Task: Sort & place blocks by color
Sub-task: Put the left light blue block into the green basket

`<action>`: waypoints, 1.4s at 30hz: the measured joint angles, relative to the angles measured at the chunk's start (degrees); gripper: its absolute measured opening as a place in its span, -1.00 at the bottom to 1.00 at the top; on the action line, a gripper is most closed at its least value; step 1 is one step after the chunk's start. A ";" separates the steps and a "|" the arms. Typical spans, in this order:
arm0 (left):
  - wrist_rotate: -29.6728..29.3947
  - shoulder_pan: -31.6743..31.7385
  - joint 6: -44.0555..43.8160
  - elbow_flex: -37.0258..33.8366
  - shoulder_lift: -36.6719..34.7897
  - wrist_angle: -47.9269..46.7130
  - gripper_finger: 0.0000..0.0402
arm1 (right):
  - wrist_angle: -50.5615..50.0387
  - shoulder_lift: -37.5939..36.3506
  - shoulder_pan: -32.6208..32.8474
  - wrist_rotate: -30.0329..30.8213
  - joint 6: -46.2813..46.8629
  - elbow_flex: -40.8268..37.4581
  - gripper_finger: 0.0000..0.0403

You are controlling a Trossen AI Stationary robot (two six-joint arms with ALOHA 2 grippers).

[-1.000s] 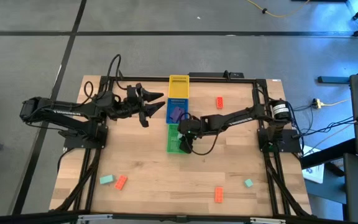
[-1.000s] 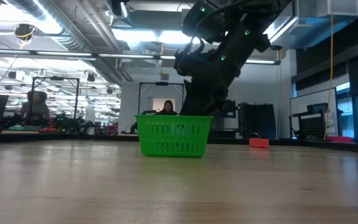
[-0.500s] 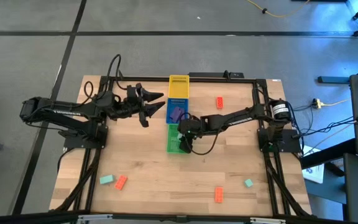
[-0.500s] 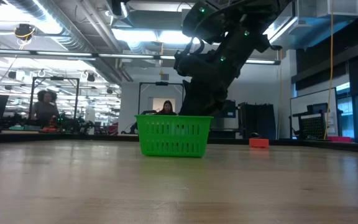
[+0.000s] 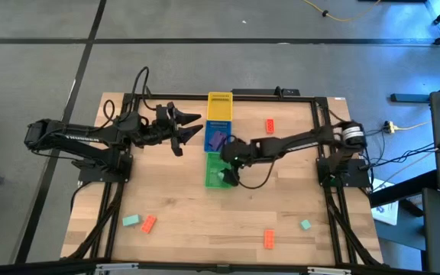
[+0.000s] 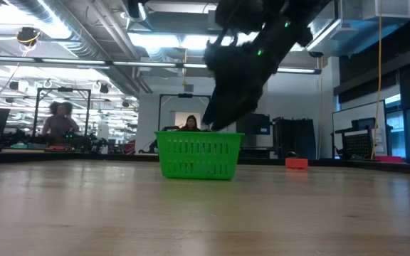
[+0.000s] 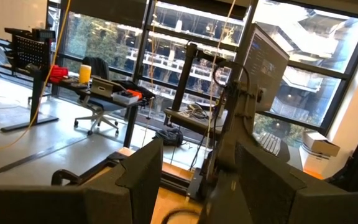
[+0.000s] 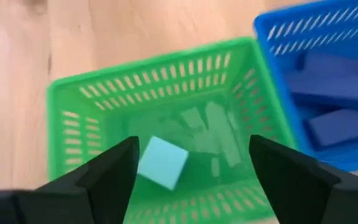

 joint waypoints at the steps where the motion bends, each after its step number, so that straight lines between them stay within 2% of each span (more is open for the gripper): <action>1: 0.00 0.00 0.00 0.00 0.00 -0.10 -0.05 | -1.28 -1.36 -0.07 0.00 -1.06 0.00 0.53; 6: 0.00 0.00 0.00 -0.02 0.02 -0.43 -0.05 | -8.55 -10.21 -0.37 -0.01 -3.10 -1.62 0.53; 11: 0.70 0.00 -0.26 -0.02 0.02 -0.76 -0.05 | -7.18 -21.20 -0.37 0.00 0.48 -11.13 0.53; 14: 4.04 0.00 -2.01 -0.02 0.02 -0.75 -0.05 | -2.31 -28.35 -0.34 -1.52 6.12 -18.32 0.53; 20: 9.51 -0.21 -4.86 -0.02 0.02 -1.15 -0.05 | 18.21 -39.34 -0.34 -6.00 15.19 -28.21 0.53; 22: 9.65 -0.59 -5.87 -0.02 0.02 -2.16 -0.05 | 24.64 -41.22 -0.34 -6.47 15.29 -29.29 0.53; 26: 9.36 -1.36 -5.78 -0.03 0.02 -4.09 -0.05 | 31.21 -42.97 -0.32 -6.50 11.63 -29.25 0.53; 31: 8.76 -1.77 -5.75 -0.02 0.02 -5.44 -0.05 | 32.59 -43.09 -0.32 -6.51 7.02 -28.36 0.53; 42: 8.63 -1.75 -5.75 -0.02 0.02 -5.54 -0.05 | 32.33 -43.05 -0.33 -6.56 7.41 -28.37 0.53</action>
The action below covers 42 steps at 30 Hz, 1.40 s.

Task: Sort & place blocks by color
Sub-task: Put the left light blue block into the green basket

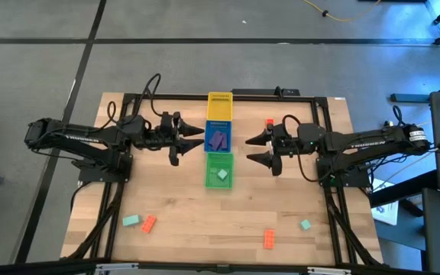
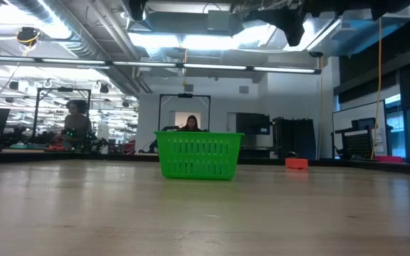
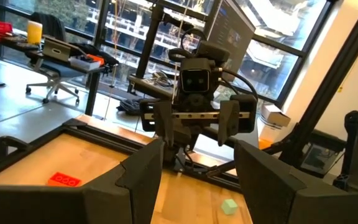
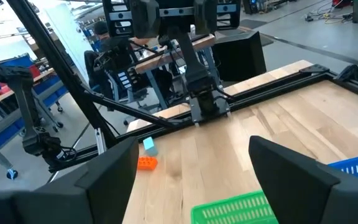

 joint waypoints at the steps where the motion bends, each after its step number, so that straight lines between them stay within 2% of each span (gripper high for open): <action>1: 0.00 0.00 -0.02 0.00 0.00 0.00 -0.05 | 0.01 0.00 0.00 0.00 0.00 0.00 0.53; 6: 1.31 -0.07 -3.56 0.00 -0.02 -2.05 -0.05 | 0.02 0.00 0.01 0.00 0.00 0.00 0.53; 11: 6.25 -3.85 -12.58 0.00 -0.02 -16.15 -0.05 | 0.00 0.00 0.00 0.00 0.20 0.00 0.53; 15: 7.77 -12.61 -19.27 0.02 1.24 -32.25 -0.05 | -0.02 0.00 -0.02 0.04 0.20 0.00 0.53; 21: 3.13 -30.66 -29.67 0.04 3.66 -49.03 -0.05 | -0.11 0.00 -0.02 0.70 0.20 0.00 0.53; 24: 1.29 -39.10 -35.42 0.04 6.21 -52.41 -0.05 | -0.11 0.02 -0.02 1.09 0.20 0.00 0.53; 29: 2.05 -49.82 -42.83 0.04 12.28 -55.57 -0.05 | -0.52 0.02 -0.04 1.11 0.18 0.00 0.53; 33: 1.78 -53.87 -49.20 0.04 15.70 -57.83 -0.05 | -0.76 0.02 -0.04 1.11 0.19 0.00 0.53; 42: 3.08 -59.28 -58.79 0.04 17.94 -62.42 -0.05 | -1.77 0.04 -0.04 2.45 0.17 -0.02 0.53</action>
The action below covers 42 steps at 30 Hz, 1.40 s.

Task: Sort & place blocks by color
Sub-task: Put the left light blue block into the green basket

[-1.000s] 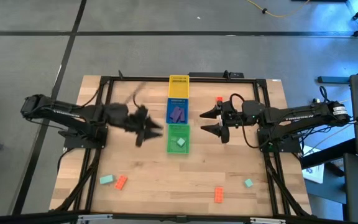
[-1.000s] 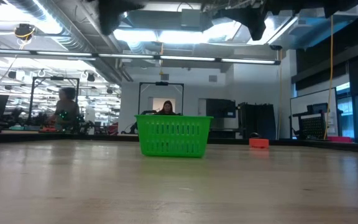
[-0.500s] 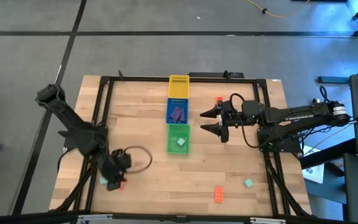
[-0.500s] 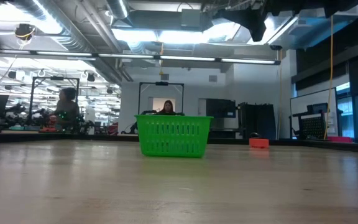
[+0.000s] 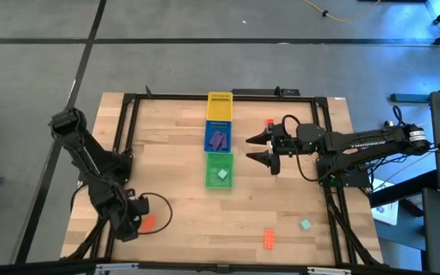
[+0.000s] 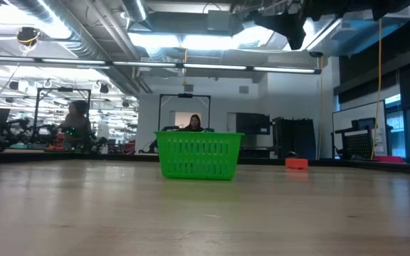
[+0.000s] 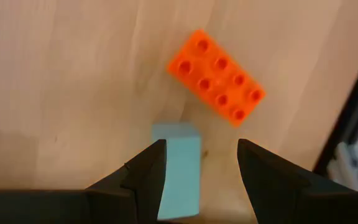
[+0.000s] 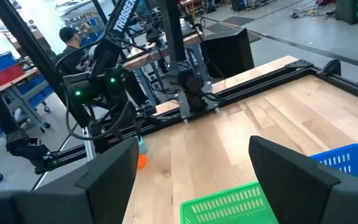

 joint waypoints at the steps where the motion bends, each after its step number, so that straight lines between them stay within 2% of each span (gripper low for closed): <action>1: 0.00 -0.67 -0.35 0.00 0.28 -0.24 -0.05 | -0.04 0.00 0.00 0.02 0.00 0.00 0.53; 10: 0.05 -3.42 -1.03 0.00 2.75 -3.40 -0.05 | -0.33 0.00 0.00 0.07 -0.17 0.00 0.53; 23: 0.37 -3.44 0.17 0.00 4.19 -1.59 -0.05 | -0.48 0.00 0.00 0.17 -0.20 0.00 0.53; 42: 0.59 -3.44 0.21 0.00 11.66 0.30 -0.05 | -0.48 0.00 0.00 0.15 -0.20 0.00 0.53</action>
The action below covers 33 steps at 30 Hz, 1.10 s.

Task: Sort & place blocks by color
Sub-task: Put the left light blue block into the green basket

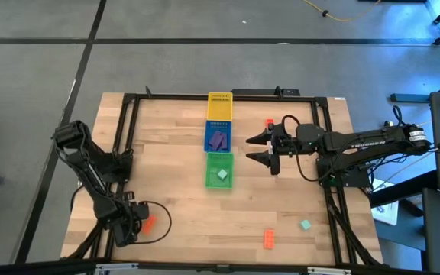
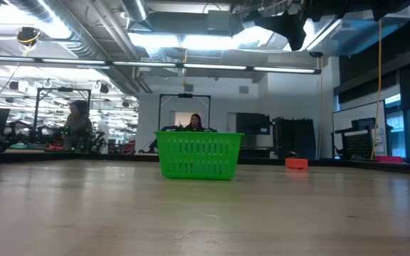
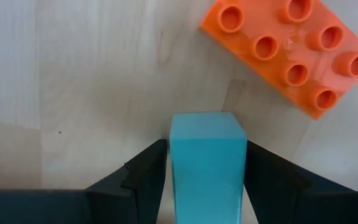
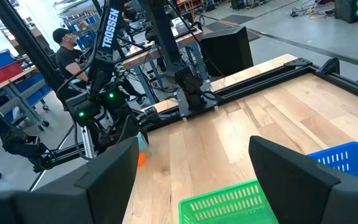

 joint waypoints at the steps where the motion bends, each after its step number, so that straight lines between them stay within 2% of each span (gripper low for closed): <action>1: 0.00 0.00 -0.15 0.00 0.12 0.19 -0.05 | 0.00 0.00 0.00 0.00 0.00 0.00 0.53; 10: 0.00 0.02 -0.17 0.00 0.15 0.56 -0.07 | 0.02 0.00 0.00 -0.02 0.00 0.00 0.53; 14: 0.16 0.02 -0.17 0.00 0.15 0.56 -0.18 | 0.02 0.00 0.00 -0.03 0.00 0.00 0.53; 19: 3.16 0.04 -0.22 0.00 -0.06 0.58 -0.36 | 0.02 0.00 0.00 -0.04 0.00 0.00 0.53; 22: 3.97 -0.01 -0.21 -0.02 -1.38 0.53 -0.37 | 0.01 0.00 -0.01 -0.04 0.00 0.00 0.53; 29: -1.69 1.48 -0.38 -0.03 -12.69 -5.44 -0.37 | 0.02 0.00 -0.01 -0.04 0.00 0.00 0.53; 33: -9.58 5.24 -0.27 -0.02 -22.86 -12.94 -0.37 | 0.02 0.00 -0.02 -0.04 0.00 0.00 0.53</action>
